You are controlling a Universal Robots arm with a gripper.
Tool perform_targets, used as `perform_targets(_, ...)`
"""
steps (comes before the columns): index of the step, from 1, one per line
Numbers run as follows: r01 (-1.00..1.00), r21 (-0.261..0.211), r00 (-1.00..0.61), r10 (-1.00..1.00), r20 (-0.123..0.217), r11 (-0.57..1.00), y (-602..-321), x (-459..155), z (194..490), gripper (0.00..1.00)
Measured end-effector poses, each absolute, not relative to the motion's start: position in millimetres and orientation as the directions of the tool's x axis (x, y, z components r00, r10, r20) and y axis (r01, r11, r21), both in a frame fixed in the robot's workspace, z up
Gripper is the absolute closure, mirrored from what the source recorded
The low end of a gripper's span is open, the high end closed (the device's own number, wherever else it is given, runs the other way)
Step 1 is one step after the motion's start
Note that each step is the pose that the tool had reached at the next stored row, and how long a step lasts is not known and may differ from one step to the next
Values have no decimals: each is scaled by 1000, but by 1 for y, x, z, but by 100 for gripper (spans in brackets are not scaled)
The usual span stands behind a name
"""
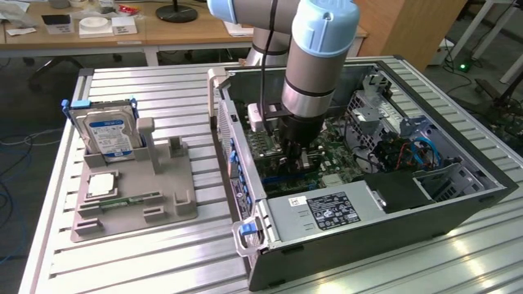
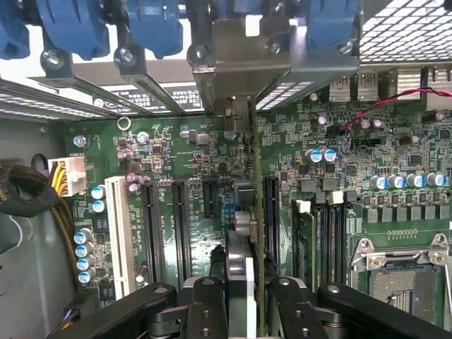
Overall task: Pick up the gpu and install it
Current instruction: 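Insert the gpu into the slot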
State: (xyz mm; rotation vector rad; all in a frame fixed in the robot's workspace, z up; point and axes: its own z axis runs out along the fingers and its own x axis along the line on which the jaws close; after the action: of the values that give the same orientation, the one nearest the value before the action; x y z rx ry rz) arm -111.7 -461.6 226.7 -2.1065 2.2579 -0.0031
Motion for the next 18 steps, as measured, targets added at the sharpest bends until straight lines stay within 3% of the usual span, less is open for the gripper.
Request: perform_targets(18, -997, -38, -69, -997, -38, 70, -462, -112, 225, 71)
